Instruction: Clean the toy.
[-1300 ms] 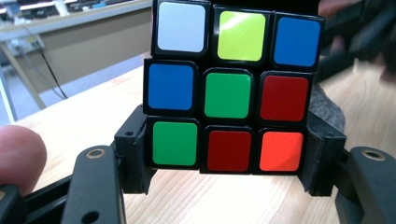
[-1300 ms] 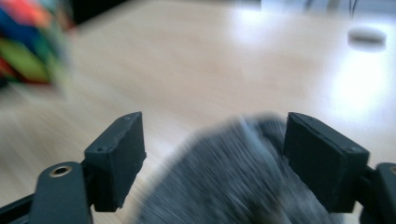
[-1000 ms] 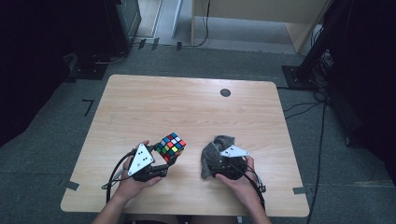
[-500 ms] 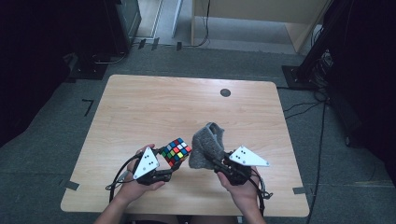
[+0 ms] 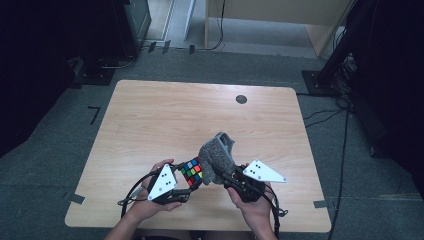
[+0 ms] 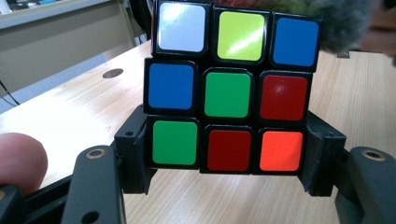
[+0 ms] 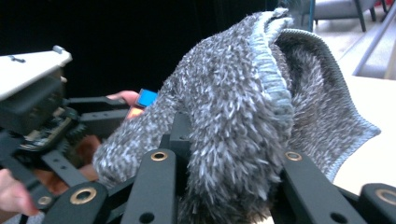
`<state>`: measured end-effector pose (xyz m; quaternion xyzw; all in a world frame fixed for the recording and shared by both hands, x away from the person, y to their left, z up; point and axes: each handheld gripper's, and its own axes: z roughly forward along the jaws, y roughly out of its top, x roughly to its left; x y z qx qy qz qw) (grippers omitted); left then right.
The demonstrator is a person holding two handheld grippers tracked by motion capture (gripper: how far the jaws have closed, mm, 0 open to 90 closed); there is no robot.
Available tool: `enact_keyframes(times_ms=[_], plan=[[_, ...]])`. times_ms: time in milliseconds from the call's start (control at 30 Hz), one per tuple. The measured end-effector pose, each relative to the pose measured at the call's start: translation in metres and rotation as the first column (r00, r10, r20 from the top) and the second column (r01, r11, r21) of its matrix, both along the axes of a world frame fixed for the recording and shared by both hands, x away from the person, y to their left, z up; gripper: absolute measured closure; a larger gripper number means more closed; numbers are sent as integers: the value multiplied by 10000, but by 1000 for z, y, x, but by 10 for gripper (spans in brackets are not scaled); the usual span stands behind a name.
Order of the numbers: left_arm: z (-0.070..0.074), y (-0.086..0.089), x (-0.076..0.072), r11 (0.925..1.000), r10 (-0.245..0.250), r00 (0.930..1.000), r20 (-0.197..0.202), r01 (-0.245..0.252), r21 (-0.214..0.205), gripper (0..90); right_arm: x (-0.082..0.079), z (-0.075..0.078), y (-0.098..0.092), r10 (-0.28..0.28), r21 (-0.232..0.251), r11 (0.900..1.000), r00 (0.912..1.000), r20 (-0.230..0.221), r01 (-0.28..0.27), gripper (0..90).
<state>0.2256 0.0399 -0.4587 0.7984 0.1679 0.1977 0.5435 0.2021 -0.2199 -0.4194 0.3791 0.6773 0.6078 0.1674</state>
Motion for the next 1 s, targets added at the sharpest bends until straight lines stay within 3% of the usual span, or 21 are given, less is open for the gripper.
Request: enact_keyframes(times_ms=[100,200,333,400,500,533,600,667,733,800,900,1000], plan=[[1,-2,0,9999,87,10000,-30,-87,88,344,-7,7,11,486,-246,9986,9971,577,-473,697],[3,-1,-1,9994,177,9998,-45,-175,308,344,-7,3,15,231,-929,9956,9963,826,-154,691],[4,2,1,9997,-197,9993,-311,192,-164,344,4,-6,0,-465,-639,9968,9989,99,470,691],[6,2,1,9996,-227,9992,-343,221,-197,344,3,-4,-4,-610,-422,9972,9980,160,617,690],[4,0,1,9999,-142,9994,-310,143,12,344,-5,7,1,86,9,10000,9980,630,-87,679],[4,1,1,9997,-231,9993,-307,228,-123,344,-6,9,6,294,-111,9995,9971,707,-286,676],[6,3,0,9989,-341,9989,-320,330,-337,344,-6,6,11,191,-600,9981,9965,812,-143,677],[6,6,0,9977,-395,9987,-318,377,-560,344,-2,1,6,-124,-430,9990,9979,635,151,681],[7,10,2,9952,-421,9983,-398,384,-895,344,4,-5,-6,-1016,-296,9944,9948,82,1018,684],[8,13,4,9910,-533,9972,-528,463,-1257,344,10,-12,-19,-1234,301,9917,9910,-519,1251,684],[8,15,5,9850,-727,9949,-701,606,-1618,344,13,-17,-16,-350,870,9953,9961,-811,420,685],[10,21,8,9754,-769,9927,-931,555,-2132,343,13,-22,-4,305,957,9952,9950,-950,-213,692]])
